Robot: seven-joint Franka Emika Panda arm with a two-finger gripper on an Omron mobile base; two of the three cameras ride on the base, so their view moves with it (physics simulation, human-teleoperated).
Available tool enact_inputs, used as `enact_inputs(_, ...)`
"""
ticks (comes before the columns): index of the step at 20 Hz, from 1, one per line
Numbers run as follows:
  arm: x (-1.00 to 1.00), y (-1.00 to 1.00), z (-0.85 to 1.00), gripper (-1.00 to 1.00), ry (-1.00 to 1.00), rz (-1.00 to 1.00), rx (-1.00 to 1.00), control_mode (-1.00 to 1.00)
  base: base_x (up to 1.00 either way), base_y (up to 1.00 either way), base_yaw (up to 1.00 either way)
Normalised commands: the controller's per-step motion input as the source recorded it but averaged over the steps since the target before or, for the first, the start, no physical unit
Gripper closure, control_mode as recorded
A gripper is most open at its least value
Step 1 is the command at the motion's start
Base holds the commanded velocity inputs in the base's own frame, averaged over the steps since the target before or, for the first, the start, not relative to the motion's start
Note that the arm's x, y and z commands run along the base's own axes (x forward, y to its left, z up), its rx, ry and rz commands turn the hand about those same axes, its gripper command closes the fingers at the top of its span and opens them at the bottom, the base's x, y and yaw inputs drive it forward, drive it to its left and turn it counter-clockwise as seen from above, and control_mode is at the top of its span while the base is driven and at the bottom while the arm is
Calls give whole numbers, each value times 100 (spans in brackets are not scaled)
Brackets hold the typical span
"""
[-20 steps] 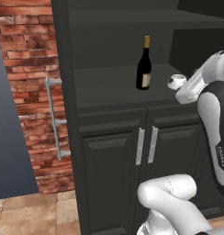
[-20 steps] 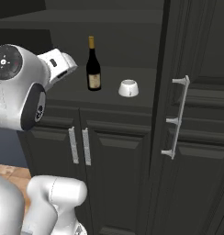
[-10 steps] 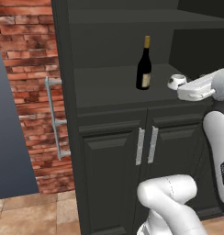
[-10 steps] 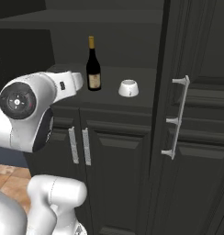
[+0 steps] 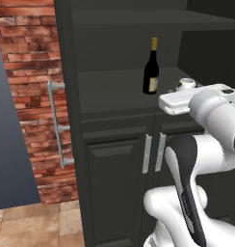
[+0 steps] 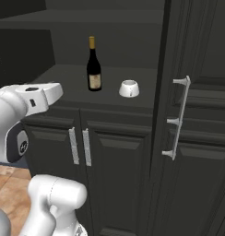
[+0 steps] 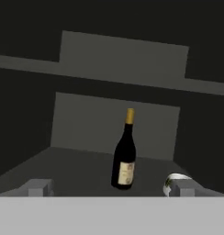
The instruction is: Open the cabinet directly in front. Then move the wine and the mug to the dining counter with the candle on it.
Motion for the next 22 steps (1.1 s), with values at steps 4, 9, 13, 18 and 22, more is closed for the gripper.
enact_inputs(4, 0, 0, 0, -100, -13, -17, 4, -100, 0, 0, 0)
enact_inputs(9, 0, -10, 1, -100, -3, -10, 10, -100, 0, 0, 0)
enact_inputs(13, 4, -12, 0, -100, 0, -1, 8, -100, 0, 0, 0)
enact_inputs(18, 10, -7, 1, -100, 0, 0, 5, -100, 0, 0, 0)
enact_inputs(22, 3, -2, 11, -100, 0, 0, 4, -100, 0, 0, 0)
